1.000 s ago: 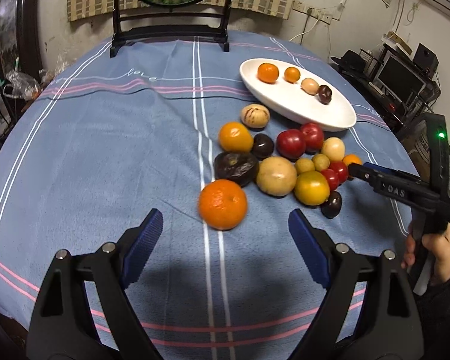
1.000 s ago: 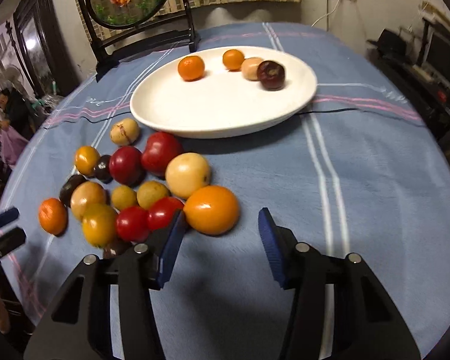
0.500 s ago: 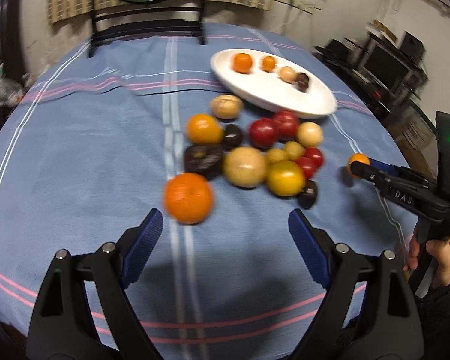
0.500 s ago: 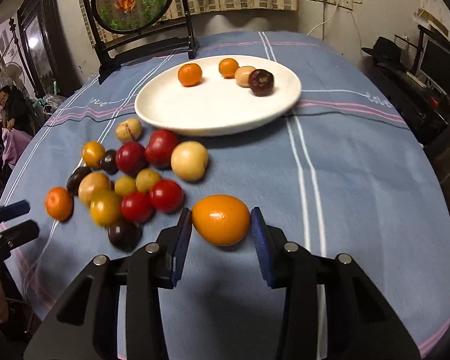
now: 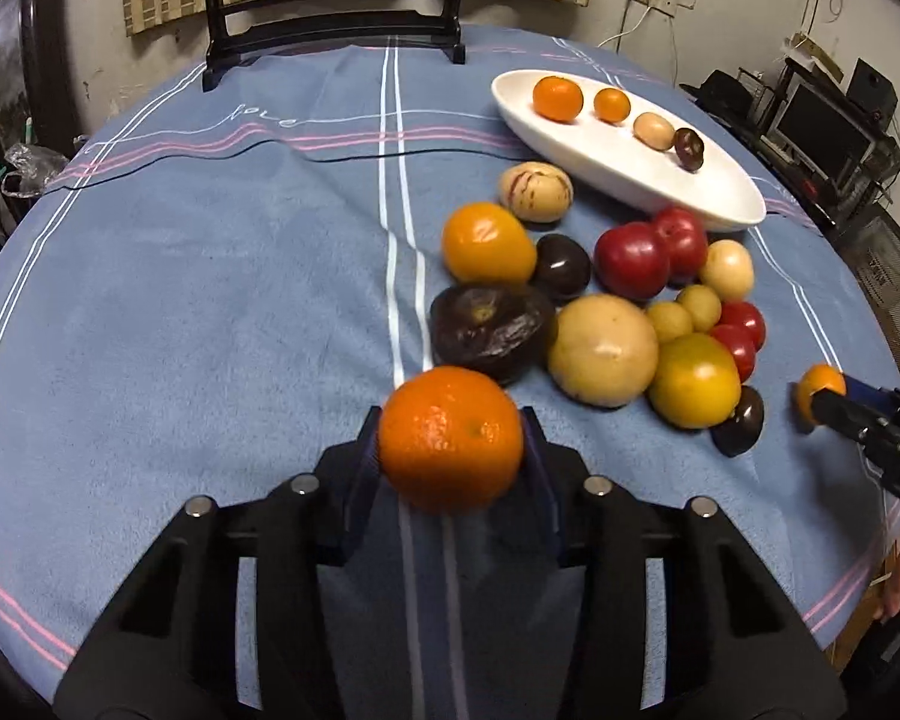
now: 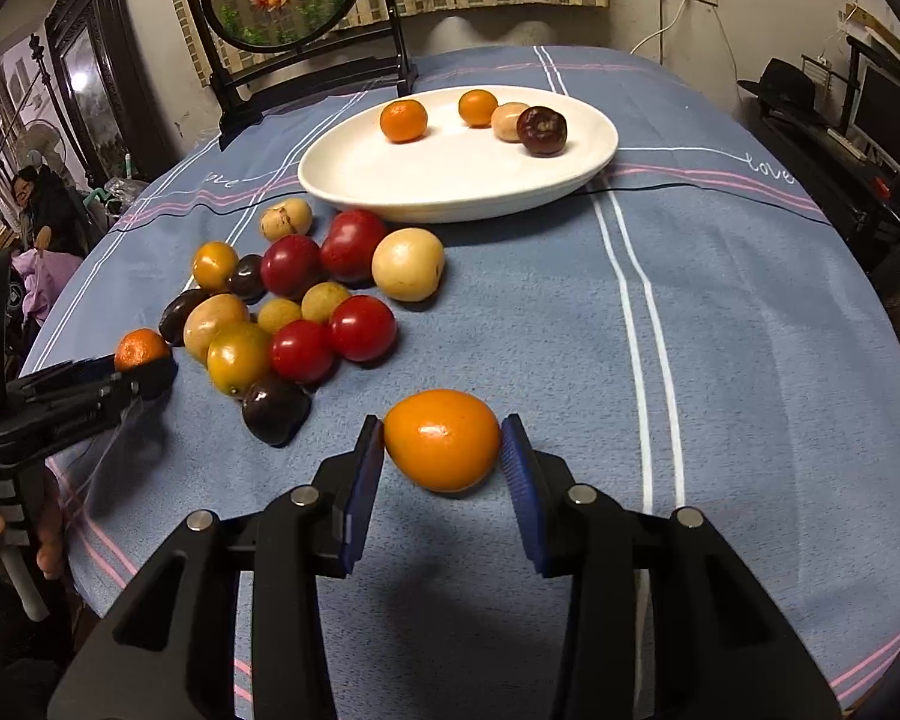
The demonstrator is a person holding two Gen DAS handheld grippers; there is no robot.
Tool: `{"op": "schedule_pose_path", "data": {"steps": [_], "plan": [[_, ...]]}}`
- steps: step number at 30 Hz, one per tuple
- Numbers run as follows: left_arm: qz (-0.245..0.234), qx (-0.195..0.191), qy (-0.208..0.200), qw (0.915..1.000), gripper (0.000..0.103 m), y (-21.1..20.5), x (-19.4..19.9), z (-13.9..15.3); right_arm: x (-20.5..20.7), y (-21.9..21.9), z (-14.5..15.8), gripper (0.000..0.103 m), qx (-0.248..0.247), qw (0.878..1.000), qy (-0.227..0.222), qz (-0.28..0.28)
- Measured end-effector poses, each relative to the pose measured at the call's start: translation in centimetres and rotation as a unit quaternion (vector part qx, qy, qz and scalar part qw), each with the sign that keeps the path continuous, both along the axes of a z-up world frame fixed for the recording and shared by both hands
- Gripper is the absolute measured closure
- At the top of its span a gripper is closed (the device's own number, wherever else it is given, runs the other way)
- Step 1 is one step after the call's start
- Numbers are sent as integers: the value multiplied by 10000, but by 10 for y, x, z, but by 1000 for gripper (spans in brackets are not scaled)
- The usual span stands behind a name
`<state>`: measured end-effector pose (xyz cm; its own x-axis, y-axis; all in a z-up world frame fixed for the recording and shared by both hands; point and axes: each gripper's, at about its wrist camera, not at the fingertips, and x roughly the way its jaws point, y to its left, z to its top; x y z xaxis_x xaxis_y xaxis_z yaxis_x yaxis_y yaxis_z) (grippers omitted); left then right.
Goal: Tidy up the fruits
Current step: 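Grasp a mandarin with the left tool while the right tool grasps an orange, then set both oranges on the white plate and release them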
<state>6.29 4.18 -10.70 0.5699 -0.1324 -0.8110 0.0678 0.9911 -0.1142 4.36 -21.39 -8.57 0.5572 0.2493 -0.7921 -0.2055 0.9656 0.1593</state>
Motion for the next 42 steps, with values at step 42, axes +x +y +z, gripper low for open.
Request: {"op": "schedule_pose_path", "data": {"steps": [42], "plan": [[-578, 91, -527, 9969, 59, -95, 144, 102, 134, 50, 74, 62, -596, 9942, -821, 369]]}}
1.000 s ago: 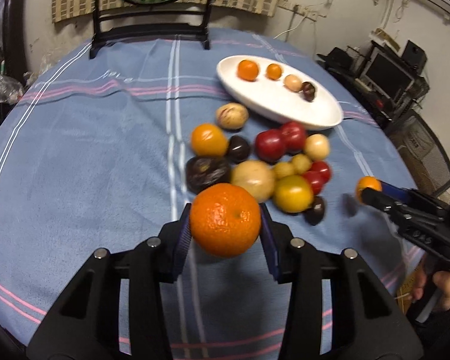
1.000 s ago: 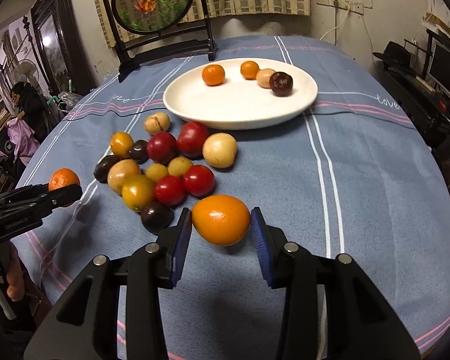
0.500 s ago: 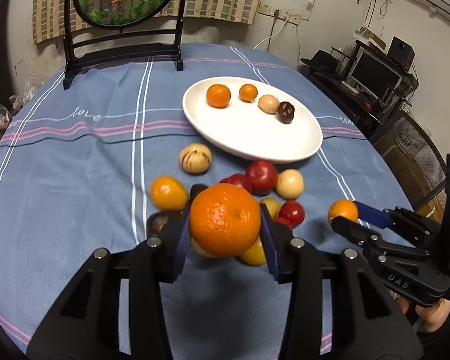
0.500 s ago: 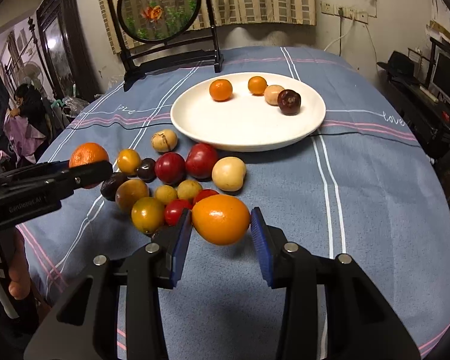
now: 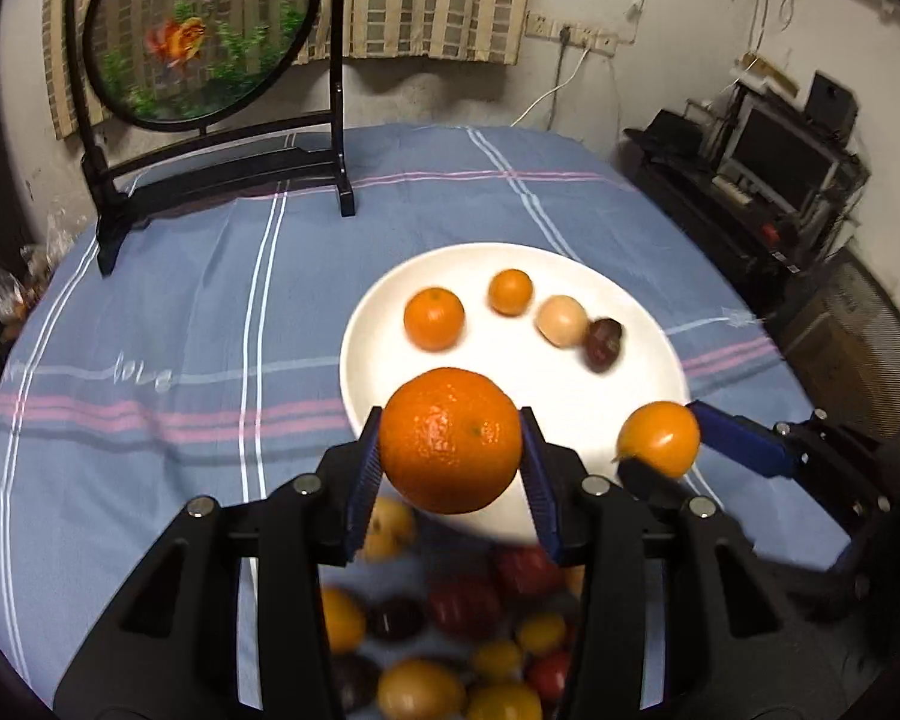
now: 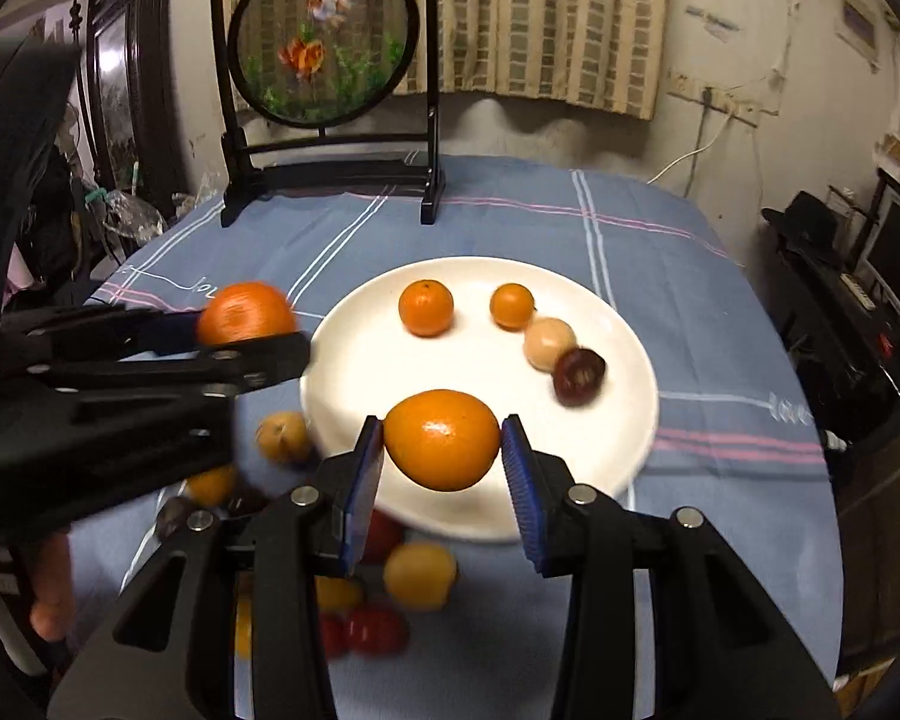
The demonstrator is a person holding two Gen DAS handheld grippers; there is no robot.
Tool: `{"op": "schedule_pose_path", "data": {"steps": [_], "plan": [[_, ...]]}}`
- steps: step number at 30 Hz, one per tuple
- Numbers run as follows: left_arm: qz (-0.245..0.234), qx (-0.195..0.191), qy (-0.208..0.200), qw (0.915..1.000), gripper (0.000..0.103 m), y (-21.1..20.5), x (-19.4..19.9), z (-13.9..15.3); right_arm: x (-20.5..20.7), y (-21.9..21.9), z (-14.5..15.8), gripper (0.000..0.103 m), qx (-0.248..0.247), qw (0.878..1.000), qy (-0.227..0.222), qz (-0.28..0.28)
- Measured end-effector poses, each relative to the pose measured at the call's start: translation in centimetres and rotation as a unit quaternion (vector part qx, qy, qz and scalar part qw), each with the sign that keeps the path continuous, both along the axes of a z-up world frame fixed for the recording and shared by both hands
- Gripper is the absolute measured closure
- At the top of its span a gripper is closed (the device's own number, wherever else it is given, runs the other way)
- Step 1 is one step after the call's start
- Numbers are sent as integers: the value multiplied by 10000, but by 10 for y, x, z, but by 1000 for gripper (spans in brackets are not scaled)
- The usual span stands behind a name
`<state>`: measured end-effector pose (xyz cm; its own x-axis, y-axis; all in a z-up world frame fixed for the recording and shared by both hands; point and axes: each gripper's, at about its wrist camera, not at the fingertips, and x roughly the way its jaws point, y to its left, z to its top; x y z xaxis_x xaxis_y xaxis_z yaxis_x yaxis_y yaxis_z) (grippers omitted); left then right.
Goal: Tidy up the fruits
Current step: 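Set both oranges on the white plate and release them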
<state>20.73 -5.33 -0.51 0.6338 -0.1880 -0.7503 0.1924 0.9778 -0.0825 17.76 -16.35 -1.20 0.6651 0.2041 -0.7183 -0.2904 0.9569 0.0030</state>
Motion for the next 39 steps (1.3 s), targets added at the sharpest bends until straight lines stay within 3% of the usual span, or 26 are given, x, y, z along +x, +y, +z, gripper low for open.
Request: {"op": "schedule_pose_path", "data": {"steps": [8, 13, 14, 16, 17, 18, 21, 26, 33, 39], "plan": [[137, -308, 754, 9966, 59, 4, 76, -45, 72, -5, -36, 63, -134, 9985, 527, -51], [218, -314, 880, 9954, 58, 4, 94, -55, 86, -2, -41, 61, -125, 9986, 513, 4], [255, -348, 858, 9954, 55, 6, 95, -53, 88, 0, -42, 60, -222, 9985, 498, -10], [274, -387, 693, 9965, 46, 8, 92, -43, 85, 0, -40, 41, -379, 9986, 357, -105], [279, -386, 594, 9971, 34, 10, 89, -37, 83, -1, -36, 41, -377, 9988, 290, -119], [290, -420, 465, 9976, 26, 12, 84, -27, 81, -2, -33, 41, -379, 9989, 255, -130], [235, -560, 317, 9977, 25, 19, 69, -8, 68, -11, -17, 41, -325, 9991, 149, -238], [198, -319, -54, 9993, 20, 34, 7, 14, 16, -31, 6, 41, -60, 9994, 125, -316], [395, -263, -301, 9984, 18, 58, -80, 3, -80, -27, -2, 37, 256, 9994, 198, -101], [642, 2, -320, 9974, 18, 83, -127, -17, -122, -8, -16, 37, 72, 9993, 367, 72]]}}
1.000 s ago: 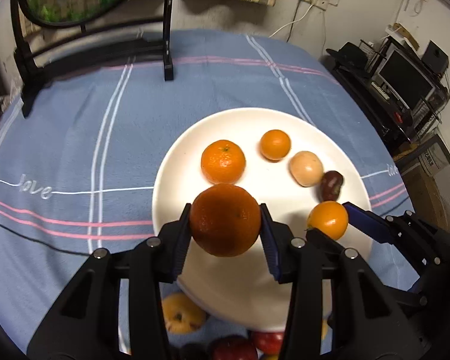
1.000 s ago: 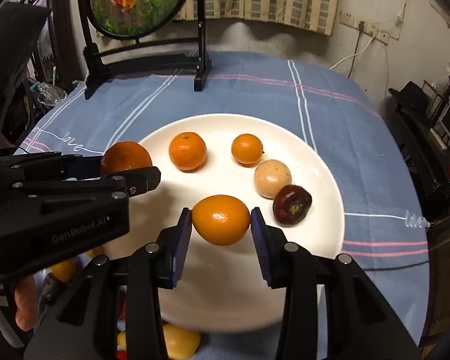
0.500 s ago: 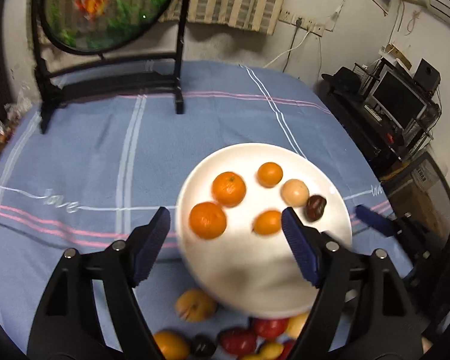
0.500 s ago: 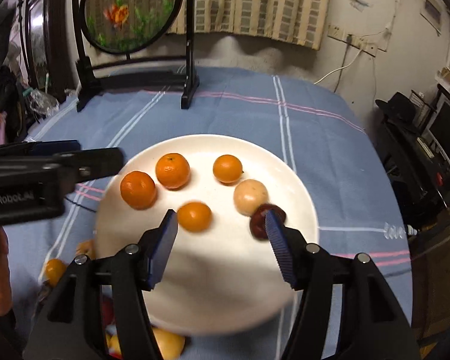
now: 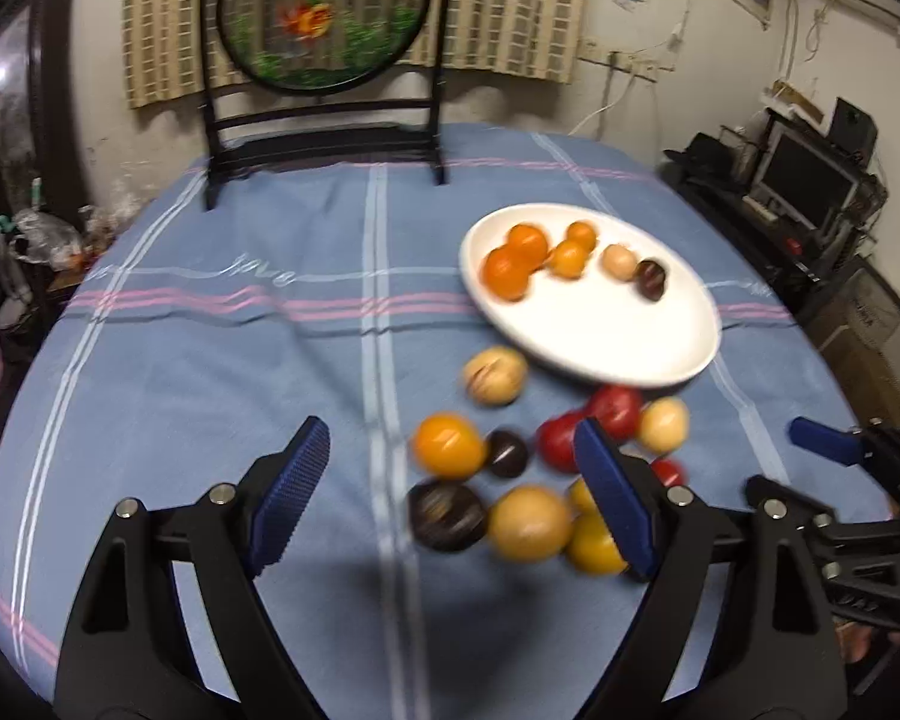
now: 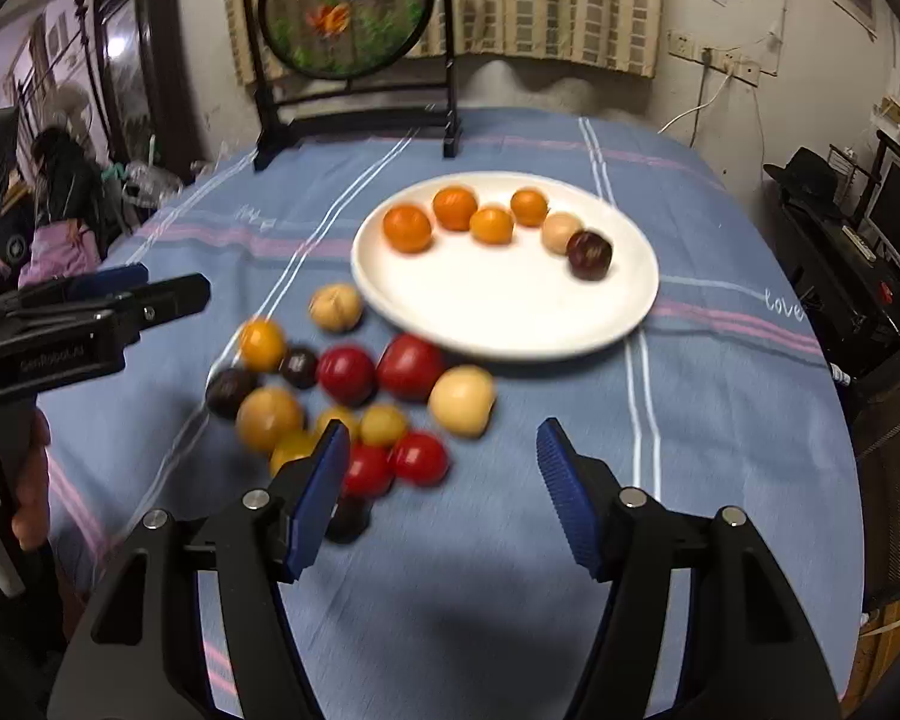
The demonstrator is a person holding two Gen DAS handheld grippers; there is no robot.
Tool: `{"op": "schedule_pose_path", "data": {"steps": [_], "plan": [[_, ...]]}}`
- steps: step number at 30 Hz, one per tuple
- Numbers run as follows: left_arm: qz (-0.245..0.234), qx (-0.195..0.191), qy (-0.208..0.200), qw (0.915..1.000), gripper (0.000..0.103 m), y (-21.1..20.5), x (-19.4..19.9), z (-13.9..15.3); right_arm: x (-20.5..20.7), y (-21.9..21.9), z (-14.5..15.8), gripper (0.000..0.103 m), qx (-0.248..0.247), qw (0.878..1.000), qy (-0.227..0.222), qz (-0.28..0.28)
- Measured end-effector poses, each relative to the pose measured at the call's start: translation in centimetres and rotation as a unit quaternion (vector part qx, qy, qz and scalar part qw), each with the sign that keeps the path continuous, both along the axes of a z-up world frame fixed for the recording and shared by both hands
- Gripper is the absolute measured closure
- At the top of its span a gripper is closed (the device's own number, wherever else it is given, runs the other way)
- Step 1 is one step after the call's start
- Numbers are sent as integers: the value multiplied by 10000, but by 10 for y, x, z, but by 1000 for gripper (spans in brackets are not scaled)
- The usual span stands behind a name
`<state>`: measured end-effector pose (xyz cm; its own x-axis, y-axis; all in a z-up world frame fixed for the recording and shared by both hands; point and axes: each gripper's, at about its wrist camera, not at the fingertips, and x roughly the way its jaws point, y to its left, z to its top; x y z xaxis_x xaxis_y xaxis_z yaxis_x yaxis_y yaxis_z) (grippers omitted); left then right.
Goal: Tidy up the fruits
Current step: 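Set both oranges on the white plate and release them, then grasp a dark plum with the right tool while the left tool grasps another plum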
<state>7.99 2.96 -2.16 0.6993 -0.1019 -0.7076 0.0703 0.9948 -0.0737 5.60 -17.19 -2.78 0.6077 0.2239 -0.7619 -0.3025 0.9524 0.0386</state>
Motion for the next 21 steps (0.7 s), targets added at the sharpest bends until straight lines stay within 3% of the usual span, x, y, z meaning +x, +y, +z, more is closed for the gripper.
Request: {"op": "schedule_pose_path", "data": {"steps": [8, 13, 20, 21], "plan": [[410, -122, 269, 9987, 18, 42, -21, -25, -22, 28, -36, 37, 304, 9980, 359, 429], [400, -56, 268, 9988, 18, 46, -31, -29, -14, 38, -51, 54, 245, 9973, 510, 465], [286, -59, 401, 9988, 18, 43, -31, -37, 3, 45, -72, 61, 133, 9969, 653, 411], [269, -42, 411, 9988, 18, 42, -31, -38, 3, 45, -72, 67, 76, 9972, 623, 394]]}}
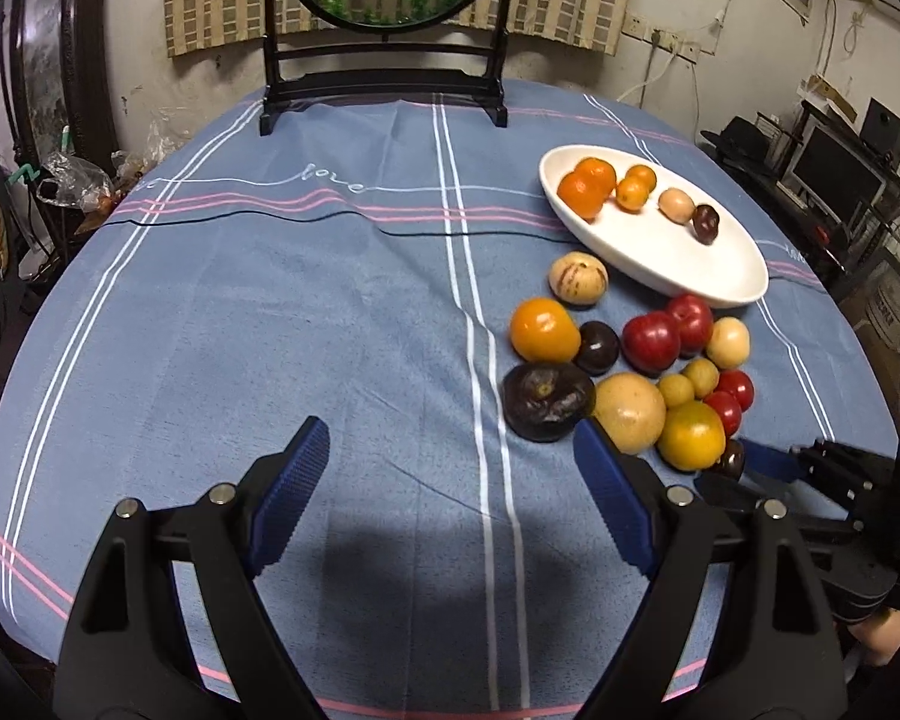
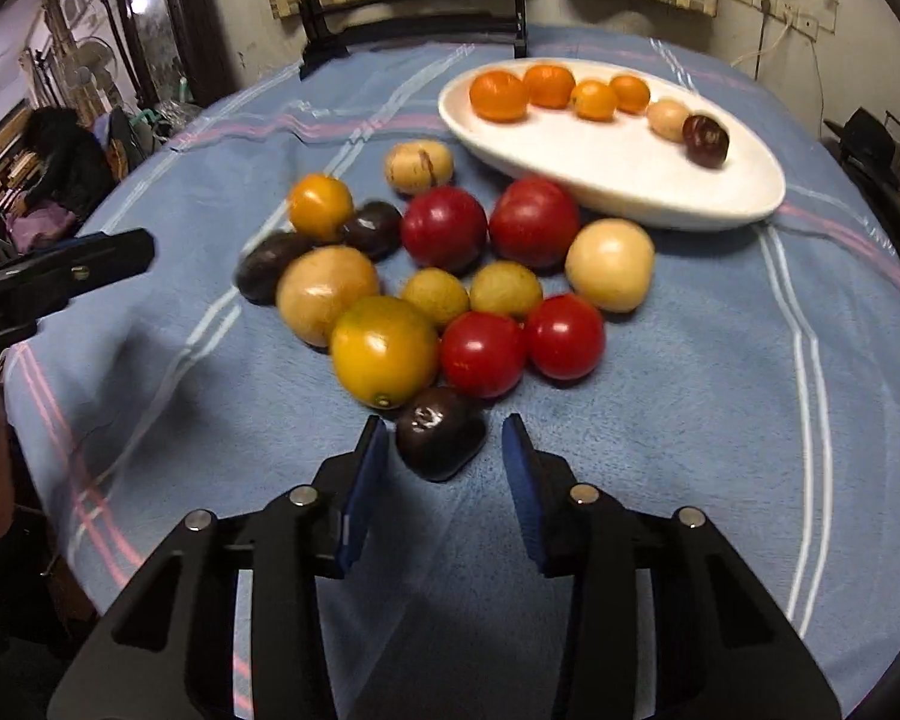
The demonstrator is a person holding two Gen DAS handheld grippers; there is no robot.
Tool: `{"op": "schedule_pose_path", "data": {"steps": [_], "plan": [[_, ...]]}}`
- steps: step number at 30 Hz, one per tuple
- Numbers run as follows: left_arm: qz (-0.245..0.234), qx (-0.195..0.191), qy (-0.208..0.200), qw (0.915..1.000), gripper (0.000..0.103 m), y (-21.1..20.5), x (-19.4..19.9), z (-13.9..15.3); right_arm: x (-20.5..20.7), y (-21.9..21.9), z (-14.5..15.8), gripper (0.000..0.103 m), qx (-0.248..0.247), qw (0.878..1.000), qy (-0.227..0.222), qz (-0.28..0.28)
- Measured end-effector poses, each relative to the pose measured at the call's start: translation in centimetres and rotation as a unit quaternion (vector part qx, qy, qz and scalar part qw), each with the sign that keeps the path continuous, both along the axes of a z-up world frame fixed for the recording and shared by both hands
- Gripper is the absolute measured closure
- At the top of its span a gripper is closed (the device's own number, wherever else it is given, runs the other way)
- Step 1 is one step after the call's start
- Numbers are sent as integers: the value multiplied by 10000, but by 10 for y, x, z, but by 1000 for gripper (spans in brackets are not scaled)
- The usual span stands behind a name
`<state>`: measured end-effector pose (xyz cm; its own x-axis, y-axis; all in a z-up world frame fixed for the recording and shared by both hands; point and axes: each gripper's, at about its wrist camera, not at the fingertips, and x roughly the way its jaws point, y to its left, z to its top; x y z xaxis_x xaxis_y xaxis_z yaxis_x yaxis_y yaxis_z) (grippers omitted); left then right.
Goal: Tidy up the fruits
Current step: 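Grasp a dark plum with the right tool while the left tool grasps another plum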
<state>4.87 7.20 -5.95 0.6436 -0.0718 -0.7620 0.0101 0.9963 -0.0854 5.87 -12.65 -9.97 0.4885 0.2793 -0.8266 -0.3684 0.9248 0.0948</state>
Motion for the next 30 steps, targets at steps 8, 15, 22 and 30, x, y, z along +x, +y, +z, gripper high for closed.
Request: {"op": "schedule_pose_path", "data": {"steps": [8, 15, 22, 30], "plan": [[-390, 394, 267, 9981, 18, -22, 14, -24, -15, -20, 7, 75, 175, 9998, 38, -93], [-645, 736, 330, 9947, 25, -40, 37, -42, -21, -35, 4, 75, 410, 9987, 204, -202], [-829, 231, 398, 9955, 58, -39, 60, -49, -21, -34, 1, 75, 460, 9985, 219, -178], [-625, -75, 193, 9978, 76, -24, 34, -35, -26, -32, 11, 75, 448, 9989, 44, -138]]}}
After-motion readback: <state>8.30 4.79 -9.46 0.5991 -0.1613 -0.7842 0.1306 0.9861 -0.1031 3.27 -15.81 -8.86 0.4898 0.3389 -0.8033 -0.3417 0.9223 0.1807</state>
